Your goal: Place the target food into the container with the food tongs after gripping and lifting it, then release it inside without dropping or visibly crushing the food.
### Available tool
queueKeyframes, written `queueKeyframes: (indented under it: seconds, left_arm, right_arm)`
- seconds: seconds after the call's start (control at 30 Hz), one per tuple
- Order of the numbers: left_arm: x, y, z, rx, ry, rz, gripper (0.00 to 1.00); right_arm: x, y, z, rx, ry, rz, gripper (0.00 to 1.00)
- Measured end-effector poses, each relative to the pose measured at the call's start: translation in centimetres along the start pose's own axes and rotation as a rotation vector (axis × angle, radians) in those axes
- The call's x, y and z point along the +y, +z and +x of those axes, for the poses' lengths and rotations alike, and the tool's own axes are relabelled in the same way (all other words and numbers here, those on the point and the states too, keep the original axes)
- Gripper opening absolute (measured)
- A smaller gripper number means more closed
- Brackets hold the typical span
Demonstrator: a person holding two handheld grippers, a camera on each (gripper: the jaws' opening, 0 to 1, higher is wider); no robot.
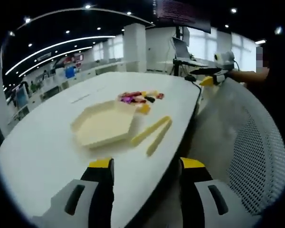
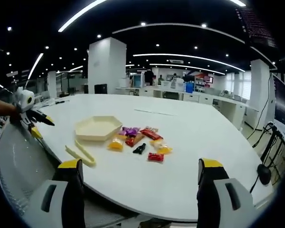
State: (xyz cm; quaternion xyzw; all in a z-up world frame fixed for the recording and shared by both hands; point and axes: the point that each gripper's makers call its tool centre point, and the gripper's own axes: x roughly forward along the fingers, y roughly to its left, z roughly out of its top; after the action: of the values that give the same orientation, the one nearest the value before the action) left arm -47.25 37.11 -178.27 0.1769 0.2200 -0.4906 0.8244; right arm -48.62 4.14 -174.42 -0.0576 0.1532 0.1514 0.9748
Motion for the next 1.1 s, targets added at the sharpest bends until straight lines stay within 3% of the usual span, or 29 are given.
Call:
queueKeyframes:
  seconds: [0.2, 0.37, 0.7, 1.1]
  left_arm:
    - [0.0, 0.1, 3.0, 0.010, -0.098, 0.022, 0.32]
    - [-0.9, -0.9, 4.9, 0.050, -0.152, 0.046, 0.30]
    - [-0.9, -2.1, 7.2, 0.084, -0.186, 0.028, 0.26]
    - [-1.4, -2.1, 8.4, 0.096, -0.221, 0.027, 0.12]
  right_arm:
    - [-0.3, 0.3, -0.2, -0.001, -0.019, 0.001, 1.00]
    - [-1.0, 0.5, -0.1, -0.004, -0.026, 0.002, 1.00]
    - [-0.7, 0.7, 0.1, 0.015, -0.025, 0.000, 1.00]
    - [-0.4, 0.1, 0.2, 0.039, -0.022, -0.002, 1.00]
